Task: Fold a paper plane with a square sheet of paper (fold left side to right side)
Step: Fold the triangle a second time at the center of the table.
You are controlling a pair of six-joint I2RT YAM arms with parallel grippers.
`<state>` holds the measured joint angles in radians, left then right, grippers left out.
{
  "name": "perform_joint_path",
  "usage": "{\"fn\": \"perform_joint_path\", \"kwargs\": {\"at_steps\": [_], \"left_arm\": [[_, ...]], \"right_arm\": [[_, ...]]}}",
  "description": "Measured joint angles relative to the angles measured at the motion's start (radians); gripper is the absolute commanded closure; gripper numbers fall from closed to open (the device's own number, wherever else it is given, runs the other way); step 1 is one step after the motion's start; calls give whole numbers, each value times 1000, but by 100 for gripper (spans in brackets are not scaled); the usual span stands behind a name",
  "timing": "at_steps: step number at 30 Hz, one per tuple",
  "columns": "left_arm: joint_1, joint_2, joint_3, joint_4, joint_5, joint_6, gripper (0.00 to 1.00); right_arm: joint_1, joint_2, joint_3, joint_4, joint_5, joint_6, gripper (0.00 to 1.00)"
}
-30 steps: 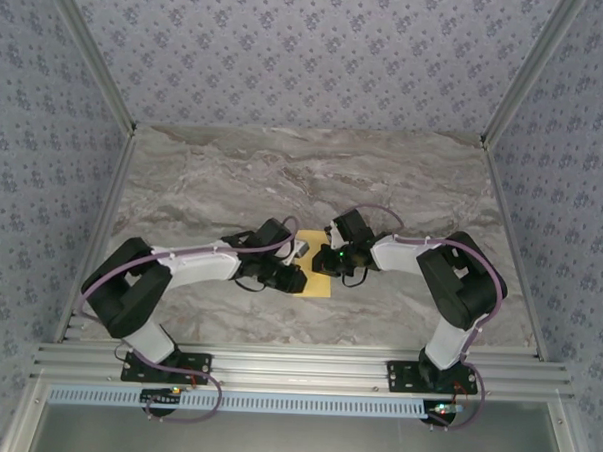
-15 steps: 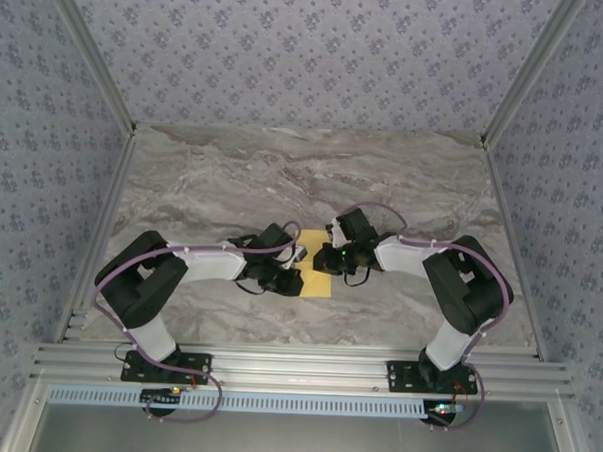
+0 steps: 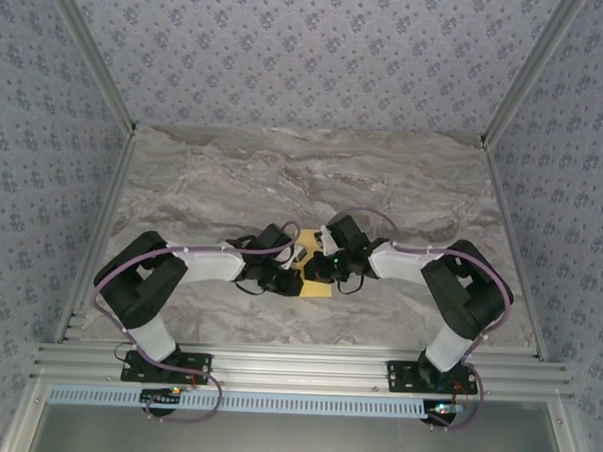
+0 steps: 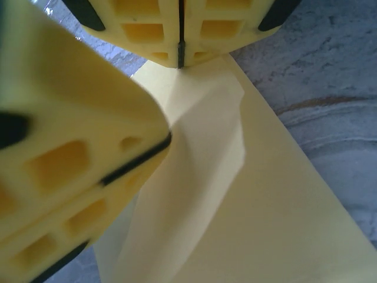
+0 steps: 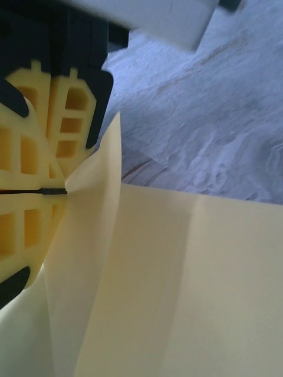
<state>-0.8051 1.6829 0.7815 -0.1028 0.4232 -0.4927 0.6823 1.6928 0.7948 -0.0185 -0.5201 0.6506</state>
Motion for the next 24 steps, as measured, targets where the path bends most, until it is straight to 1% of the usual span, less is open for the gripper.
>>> {"fn": "perform_joint_path", "kwargs": {"at_steps": [10, 14, 24], "left_arm": [[6, 0, -1, -1, 0, -18, 94], [7, 0, -1, -1, 1, -23, 94], [13, 8, -2, 15, 11, -30, 95]], "right_arm": [[3, 38, 1, -8, 16, 6, 92], [-8, 38, 2, -16, 15, -23, 92], [-79, 40, 22, -82, -3, -101, 92]]}}
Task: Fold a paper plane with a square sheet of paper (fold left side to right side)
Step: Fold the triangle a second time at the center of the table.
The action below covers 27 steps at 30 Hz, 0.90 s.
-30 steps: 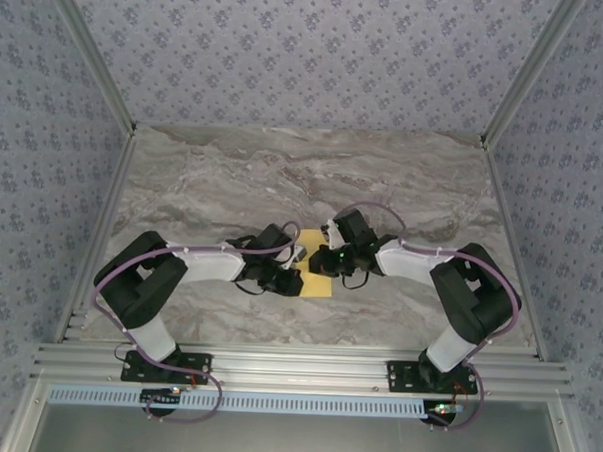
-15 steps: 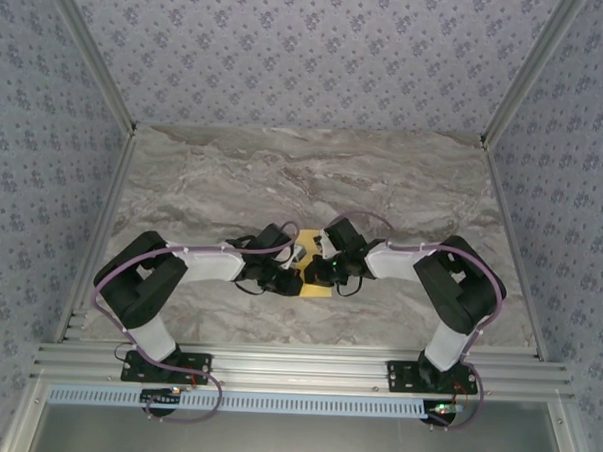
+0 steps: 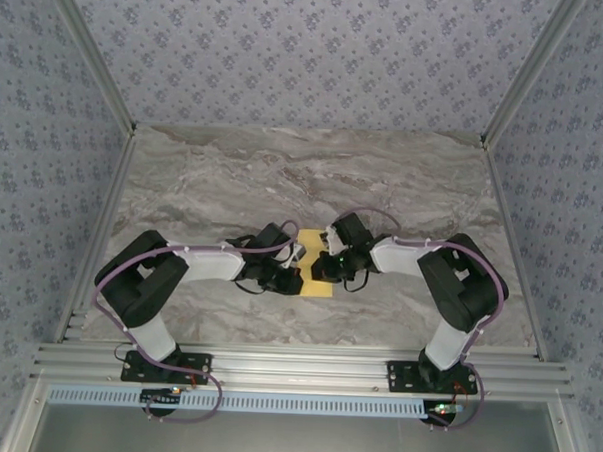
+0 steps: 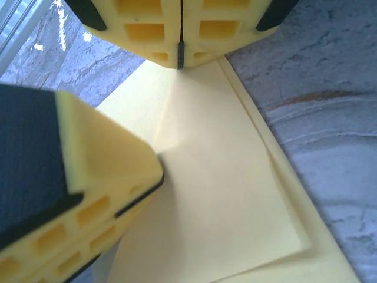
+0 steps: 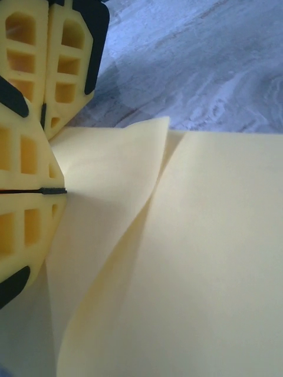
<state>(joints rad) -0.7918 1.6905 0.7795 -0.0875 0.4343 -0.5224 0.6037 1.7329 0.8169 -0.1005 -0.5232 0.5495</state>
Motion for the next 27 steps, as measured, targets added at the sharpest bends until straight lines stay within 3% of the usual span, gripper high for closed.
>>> {"fn": "perform_joint_path", "kwargs": {"at_steps": [27], "left_arm": [[1, 8, -5, 43, -3, -3, 94]], "right_arm": [[-176, 68, 112, -159, -51, -134, 92]]}}
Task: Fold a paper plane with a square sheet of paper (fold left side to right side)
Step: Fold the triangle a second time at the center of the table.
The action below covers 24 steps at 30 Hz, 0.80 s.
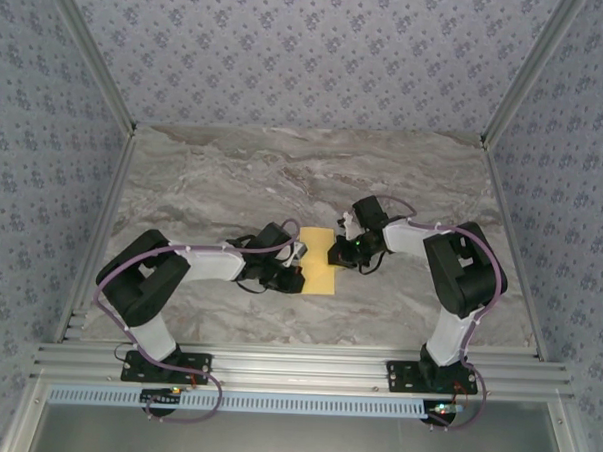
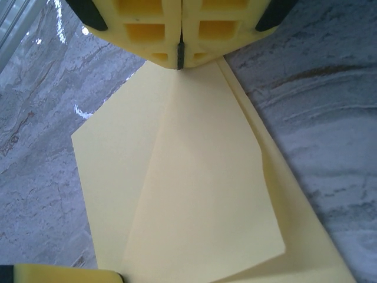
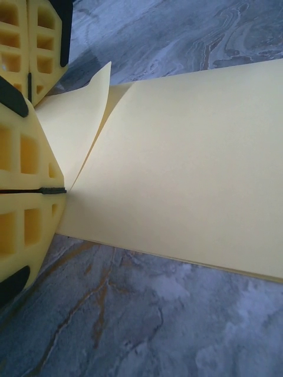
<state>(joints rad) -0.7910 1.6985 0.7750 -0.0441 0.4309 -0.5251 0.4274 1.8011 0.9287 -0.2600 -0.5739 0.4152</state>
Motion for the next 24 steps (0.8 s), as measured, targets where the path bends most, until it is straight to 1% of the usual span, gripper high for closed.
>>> {"fn": "perform_joint_path", "kwargs": {"at_steps": [5, 10, 15, 19, 24], "left_arm": [[0, -3, 0, 0, 3, 0, 90], [0, -16, 20, -51, 26, 0, 90], [0, -11, 96, -74, 56, 3, 90], [0, 45, 164, -76, 59, 12, 90], [0, 129, 185, -91, 56, 23, 91]], "right_arm": [[-1, 2, 0, 0, -5, -7, 92], [-2, 3, 0, 1, -6, -10, 92], [-3, 4, 2, 1, -6, -13, 92], [-3, 4, 2, 0, -6, -14, 92], [-3, 4, 2, 0, -6, -17, 92]]}}
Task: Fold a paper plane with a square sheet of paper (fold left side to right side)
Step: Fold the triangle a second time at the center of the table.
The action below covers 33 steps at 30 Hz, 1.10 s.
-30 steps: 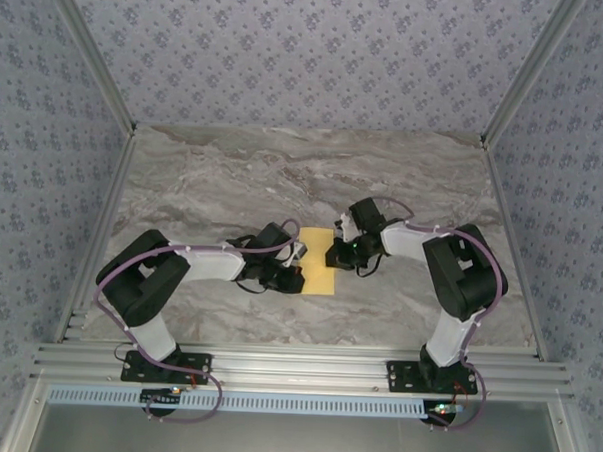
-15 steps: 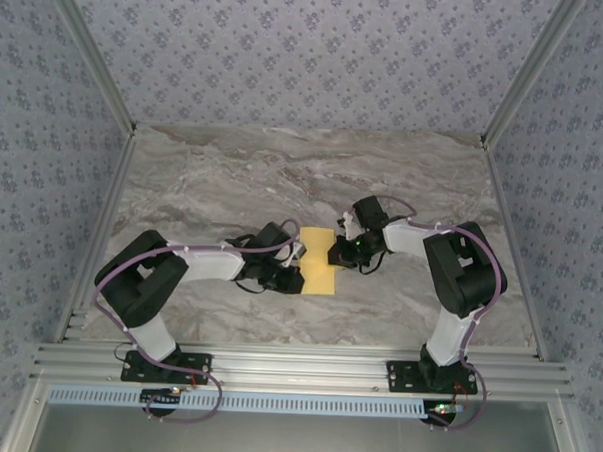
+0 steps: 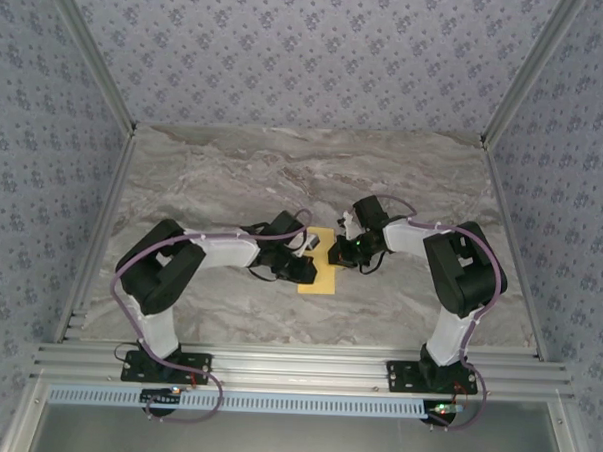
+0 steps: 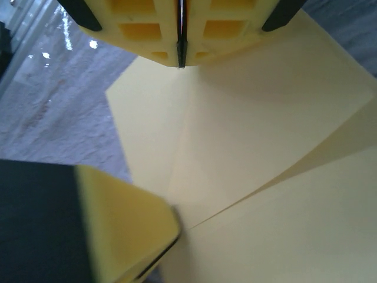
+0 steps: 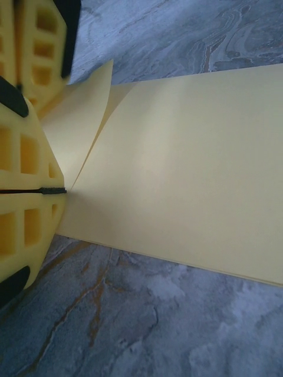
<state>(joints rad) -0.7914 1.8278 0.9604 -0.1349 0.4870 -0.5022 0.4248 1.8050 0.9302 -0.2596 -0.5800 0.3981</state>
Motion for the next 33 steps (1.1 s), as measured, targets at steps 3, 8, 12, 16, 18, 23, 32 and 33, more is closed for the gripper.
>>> {"fn": "perform_joint_path", "kwargs": {"at_steps": [3, 8, 12, 16, 18, 23, 32, 33], "left_arm": [[4, 8, 8, -6, 0, 5, 91], [4, 3, -3, -2, -3, 11, 92], [4, -51, -76, 19, -6, 11, 93], [4, -122, -166, 36, -9, 3, 93], [4, -153, -202, 38, -11, 0, 93], [11, -209, -249, 22, -26, -12, 93], [83, -319, -259, -20, -31, -37, 63], [90, -324, -253, -16, -31, -37, 61]], "right_arm": [[0, 0, 0, 0, 1, 0, 92], [0, 0, 2, -3, 4, -1, 92], [0, 0, 3, -6, 6, -4, 92], [0, 2, 5, -8, 6, -4, 92], [0, 2, 8, -11, 8, -4, 92], [0, 3, 11, -14, 11, -5, 90], [-24, -95, -67, 103, 5, 23, 54], [-29, -121, -79, 115, 12, 29, 50]]}}
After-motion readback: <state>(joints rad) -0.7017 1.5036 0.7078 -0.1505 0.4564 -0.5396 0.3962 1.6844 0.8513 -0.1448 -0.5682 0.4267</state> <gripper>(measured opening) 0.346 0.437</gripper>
